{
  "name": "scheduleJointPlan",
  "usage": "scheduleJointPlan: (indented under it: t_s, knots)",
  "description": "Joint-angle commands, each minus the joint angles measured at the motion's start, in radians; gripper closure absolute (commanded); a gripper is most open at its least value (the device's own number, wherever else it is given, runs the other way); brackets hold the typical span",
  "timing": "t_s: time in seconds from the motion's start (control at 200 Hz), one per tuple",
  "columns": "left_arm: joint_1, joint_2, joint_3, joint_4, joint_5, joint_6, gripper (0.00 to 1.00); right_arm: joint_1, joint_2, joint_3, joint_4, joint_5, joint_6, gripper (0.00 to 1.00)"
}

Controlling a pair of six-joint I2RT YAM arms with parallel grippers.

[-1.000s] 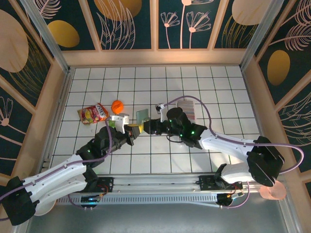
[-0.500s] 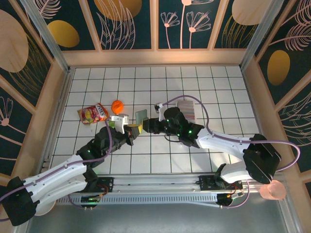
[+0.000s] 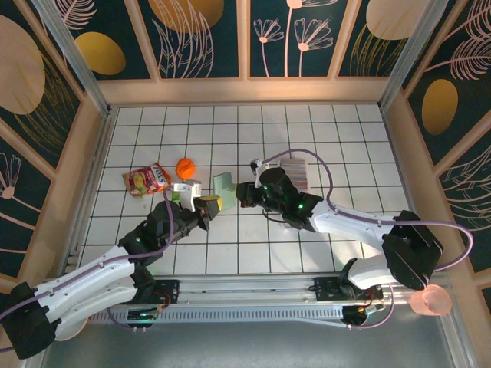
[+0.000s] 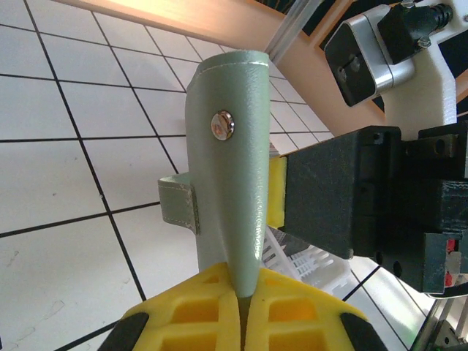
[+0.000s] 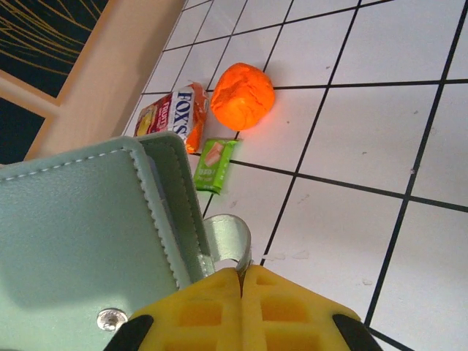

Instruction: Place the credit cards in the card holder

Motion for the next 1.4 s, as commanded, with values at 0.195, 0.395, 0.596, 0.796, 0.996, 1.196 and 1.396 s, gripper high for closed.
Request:
scheduleJointPlan:
  t_s: [0.195,0.395,0.596,0.796,0.996,1.196,1.396]
  knots:
    - [-0.007,0.041,-0.010,-0.016,-0.067,-0.104,1.00,0.000,-0.020,-0.053,-0.034,0.038,-0.017,1.00]
    - [-0.007,0.124,-0.082,0.051,-0.015,-0.256,1.00,0.020,0.042,-0.098,-0.005,0.018,0.021,1.00]
    - [-0.006,0.199,-0.118,0.078,0.019,-0.330,1.00,0.072,0.077,-0.116,-0.004,0.021,0.053,1.00]
    - [-0.007,0.253,-0.140,0.121,0.051,-0.366,1.00,0.089,0.119,-0.183,0.055,0.013,0.109,1.00]
    - [-0.006,0.337,-0.141,0.122,0.024,-0.374,0.74,0.091,0.128,-0.217,0.084,0.022,0.126,1.00]
    - [-0.007,0.339,-0.111,-0.018,-0.102,-0.334,0.39,0.092,0.103,-0.230,0.089,0.008,0.143,1.00]
    - [-0.006,0.172,-0.078,-0.242,-0.291,-0.314,0.27,0.097,0.033,-0.262,0.134,-0.024,0.167,1.00]
